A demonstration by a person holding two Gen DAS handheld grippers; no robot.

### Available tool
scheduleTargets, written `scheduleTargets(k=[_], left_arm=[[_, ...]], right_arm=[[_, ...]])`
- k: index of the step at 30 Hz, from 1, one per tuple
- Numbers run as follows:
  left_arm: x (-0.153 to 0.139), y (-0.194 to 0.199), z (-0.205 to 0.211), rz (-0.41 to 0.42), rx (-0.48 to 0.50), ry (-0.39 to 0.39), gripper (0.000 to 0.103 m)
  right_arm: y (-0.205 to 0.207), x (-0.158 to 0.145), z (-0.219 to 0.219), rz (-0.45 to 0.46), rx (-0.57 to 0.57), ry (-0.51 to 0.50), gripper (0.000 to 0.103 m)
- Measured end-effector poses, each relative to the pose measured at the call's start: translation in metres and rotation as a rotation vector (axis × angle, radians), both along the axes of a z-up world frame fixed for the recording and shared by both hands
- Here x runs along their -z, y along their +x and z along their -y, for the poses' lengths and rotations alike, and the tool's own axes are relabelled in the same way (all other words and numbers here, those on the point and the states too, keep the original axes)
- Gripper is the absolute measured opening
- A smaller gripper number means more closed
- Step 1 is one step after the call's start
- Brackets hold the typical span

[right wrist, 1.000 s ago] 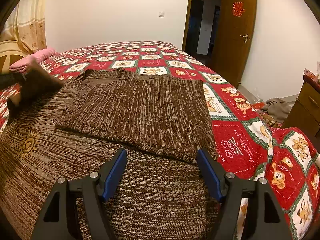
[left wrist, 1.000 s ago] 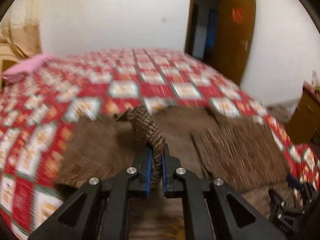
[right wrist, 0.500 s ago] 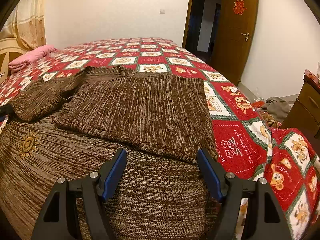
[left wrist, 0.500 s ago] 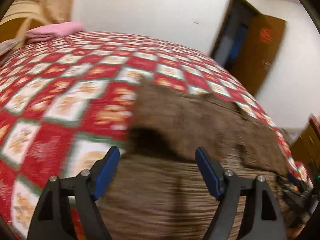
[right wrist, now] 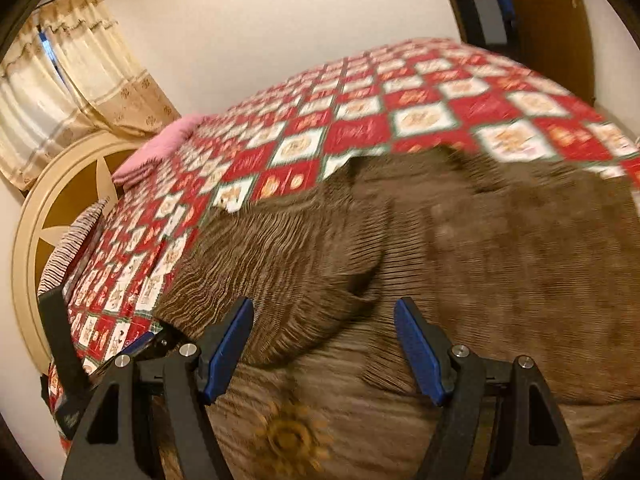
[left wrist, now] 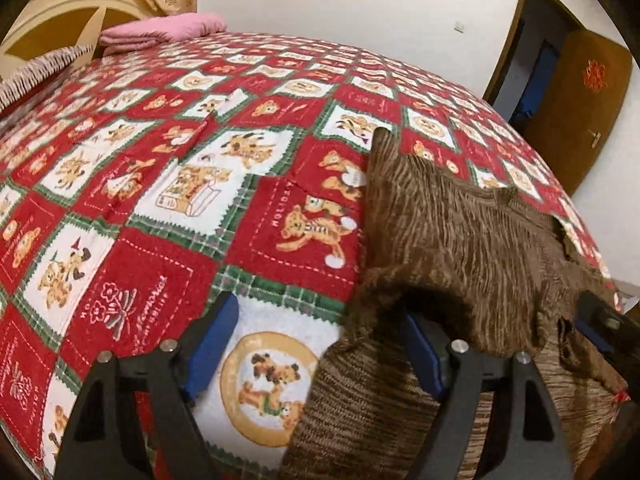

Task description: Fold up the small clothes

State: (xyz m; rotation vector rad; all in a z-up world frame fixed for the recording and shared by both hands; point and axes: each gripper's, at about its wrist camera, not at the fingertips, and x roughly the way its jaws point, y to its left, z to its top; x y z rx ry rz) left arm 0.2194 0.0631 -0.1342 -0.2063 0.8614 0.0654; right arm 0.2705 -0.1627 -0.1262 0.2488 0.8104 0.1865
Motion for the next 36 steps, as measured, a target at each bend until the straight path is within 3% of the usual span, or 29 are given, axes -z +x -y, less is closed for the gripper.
scheduleTargets(k=[1, 2, 3, 4, 5, 8, 14, 18, 19, 21, 24, 30, 33, 34, 36], left_arm=[[0.0, 0.003, 0.0, 0.003, 0.001, 0.009, 0.082], [0.001, 0.003, 0.0, 0.004, 0.001, 0.011, 0.082], [0.002, 0.004, -0.002, 0.004, -0.001, 0.001, 0.082], [0.002, 0.005, -0.003, 0.005, -0.003, -0.008, 0.082], [0.002, 0.004, -0.004, 0.008, -0.005, -0.013, 0.082], [0.003, 0.005, -0.003, 0.005, -0.01, 0.006, 0.081], [0.002, 0.005, -0.005, 0.005, -0.013, -0.004, 0.081], [0.002, 0.005, -0.005, 0.004, -0.013, 0.0, 0.082], [0.002, 0.005, -0.006, 0.005, -0.013, -0.004, 0.082], [0.002, 0.005, -0.006, 0.008, -0.013, -0.011, 0.082], [0.002, 0.005, -0.007, 0.01, -0.013, -0.017, 0.082], [0.002, 0.005, -0.005, 0.014, -0.006, -0.025, 0.085], [0.002, 0.005, -0.004, 0.015, -0.001, -0.026, 0.087], [0.002, 0.005, -0.003, 0.016, 0.003, -0.031, 0.089], [0.002, 0.005, -0.004, 0.019, 0.004, -0.039, 0.089]], right_arm=[[0.01, 0.009, -0.007, -0.038, 0.003, -0.022, 0.073], [0.015, 0.016, -0.013, -0.062, 0.012, -0.045, 0.065], [0.016, 0.017, -0.018, -0.054, 0.024, -0.078, 0.035], [0.018, 0.017, -0.023, -0.042, 0.021, -0.125, 0.017], [0.022, 0.019, -0.025, -0.059, 0.003, -0.144, 0.012], [0.024, 0.011, -0.024, -0.032, -0.02, -0.157, 0.01], [-0.011, -0.037, -0.006, 0.123, -0.036, -0.215, 0.01], [-0.02, -0.018, 0.016, 0.052, -0.059, -0.245, 0.013], [-0.02, -0.009, 0.02, 0.02, -0.061, -0.243, 0.016], [-0.022, 0.01, 0.029, -0.056, -0.056, -0.214, 0.044], [-0.035, 0.005, 0.042, -0.028, -0.023, -0.136, 0.067], [-0.036, -0.03, 0.062, 0.09, 0.031, -0.077, 0.065], [-0.008, -0.033, 0.066, 0.08, 0.072, -0.09, 0.049], [0.005, -0.028, 0.063, 0.062, 0.066, -0.107, 0.047], [0.025, -0.014, 0.055, 0.019, 0.045, -0.157, 0.034]])
